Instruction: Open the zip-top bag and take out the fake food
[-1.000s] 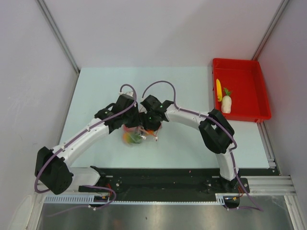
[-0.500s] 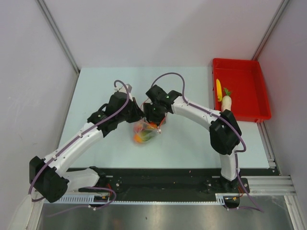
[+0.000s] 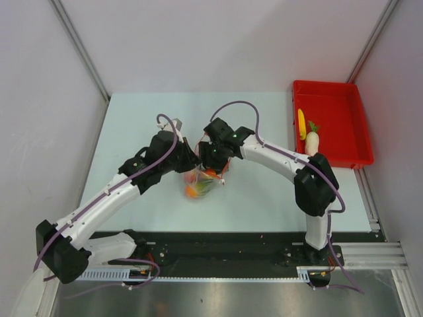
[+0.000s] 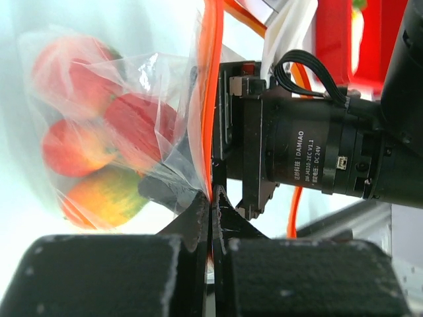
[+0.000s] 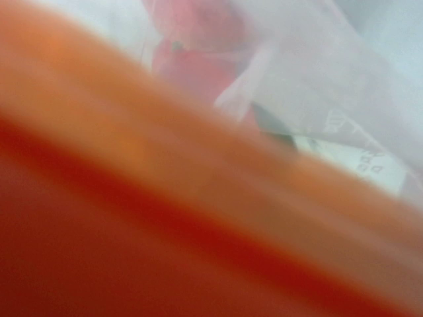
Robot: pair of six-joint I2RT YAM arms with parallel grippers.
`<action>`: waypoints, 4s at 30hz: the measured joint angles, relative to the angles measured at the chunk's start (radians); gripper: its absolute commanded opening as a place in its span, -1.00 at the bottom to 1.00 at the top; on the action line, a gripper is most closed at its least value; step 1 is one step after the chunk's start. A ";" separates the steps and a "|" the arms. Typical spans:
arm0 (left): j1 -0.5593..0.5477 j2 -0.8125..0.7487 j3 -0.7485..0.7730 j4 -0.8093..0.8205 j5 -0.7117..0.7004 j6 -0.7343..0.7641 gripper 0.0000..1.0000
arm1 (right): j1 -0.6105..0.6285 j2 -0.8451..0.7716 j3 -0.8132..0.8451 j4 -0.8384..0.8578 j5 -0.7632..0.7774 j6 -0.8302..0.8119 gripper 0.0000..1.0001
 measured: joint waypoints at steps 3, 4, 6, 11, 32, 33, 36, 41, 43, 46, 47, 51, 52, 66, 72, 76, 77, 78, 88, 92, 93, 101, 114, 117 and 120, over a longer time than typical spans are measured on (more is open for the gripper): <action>-0.023 0.002 0.032 -0.040 0.024 0.002 -1.00 | 0.014 -0.066 -0.068 0.015 0.012 -0.025 -0.76; -0.028 0.006 0.050 -0.057 0.042 0.003 -1.00 | 0.018 -0.092 -0.088 0.022 0.023 -0.041 -0.76; -0.031 0.011 0.079 -0.084 0.063 0.004 -1.00 | 0.026 -0.131 -0.113 0.037 0.051 -0.067 -0.75; -0.031 0.029 0.138 -0.150 0.097 0.016 -1.00 | 0.047 -0.169 -0.129 0.053 0.115 -0.133 -0.75; -0.003 -0.004 0.006 -0.164 -0.014 0.021 -1.00 | 0.054 -0.316 -0.248 0.113 0.060 -0.042 -0.74; -0.022 -0.004 0.001 -0.153 -0.020 0.010 -1.00 | 0.045 -0.314 -0.245 0.117 0.052 -0.011 -0.74; -0.090 -0.001 0.000 -0.128 -0.062 -0.017 -1.00 | 0.033 -0.307 -0.232 0.131 0.045 0.074 -0.74; -0.187 0.026 -0.001 -0.128 -0.153 -0.070 -1.00 | 0.022 -0.306 -0.208 0.137 0.053 0.193 -0.73; -0.203 0.027 -0.009 -0.121 -0.167 -0.088 -1.00 | 0.022 -0.306 -0.195 0.140 0.046 0.222 -0.73; -0.206 0.027 -0.023 -0.118 -0.181 -0.106 -1.00 | 0.017 -0.308 -0.184 0.140 0.017 0.251 -0.73; -0.206 0.027 -0.026 -0.119 -0.186 -0.108 -1.00 | 0.014 -0.311 -0.183 0.140 0.003 0.257 -0.73; -0.208 0.040 -0.021 -0.114 -0.193 -0.109 -1.00 | 0.000 -0.328 -0.183 0.130 -0.022 0.259 -0.75; -0.208 0.047 -0.016 -0.114 -0.192 -0.109 -1.00 | -0.002 -0.334 -0.183 0.127 -0.016 0.256 -0.75; -0.227 0.083 -0.007 -0.005 -0.149 -0.168 -1.00 | -0.010 -0.366 -0.208 0.266 0.097 0.414 -0.75; -0.162 0.062 -0.021 -0.034 -0.126 -0.154 -1.00 | -0.034 -0.367 -0.208 0.236 -0.042 0.394 -0.73; -0.055 0.039 -0.014 -0.064 -0.116 -0.101 -1.00 | -0.023 -0.380 -0.208 0.160 -0.218 0.298 -0.74; -0.031 0.040 -0.005 -0.090 -0.113 -0.077 -1.00 | -0.019 -0.388 -0.208 0.158 -0.248 0.277 -0.75; -0.020 0.041 0.005 -0.106 -0.111 -0.060 -1.00 | -0.019 -0.400 -0.208 0.145 -0.274 0.256 -0.75; 0.015 0.078 0.163 -0.193 -0.145 0.082 -1.00 | -0.305 -0.590 -0.208 0.077 -0.494 0.069 -0.70; 0.023 0.078 0.188 -0.226 -0.148 0.125 -1.00 | -0.571 -0.620 -0.203 0.023 -0.378 -0.042 -0.70; 0.023 0.078 0.189 -0.229 -0.148 0.133 -1.00 | -0.622 -0.607 -0.202 0.013 -0.330 -0.058 -0.68; 0.024 0.084 0.189 -0.247 -0.110 0.183 -1.00 | -0.905 -0.342 -0.203 0.035 -0.088 -0.132 -0.51; 0.025 0.103 0.168 -0.221 0.017 0.222 -1.00 | -1.134 0.092 0.017 -0.019 -0.023 -0.299 0.01; 0.025 0.110 0.166 -0.214 0.035 0.227 -1.00 | -1.134 0.139 0.068 -0.064 0.007 -0.335 0.34; 0.025 0.114 0.166 -0.207 0.047 0.229 -0.99 | -1.135 0.171 0.098 -0.101 0.049 -0.357 0.54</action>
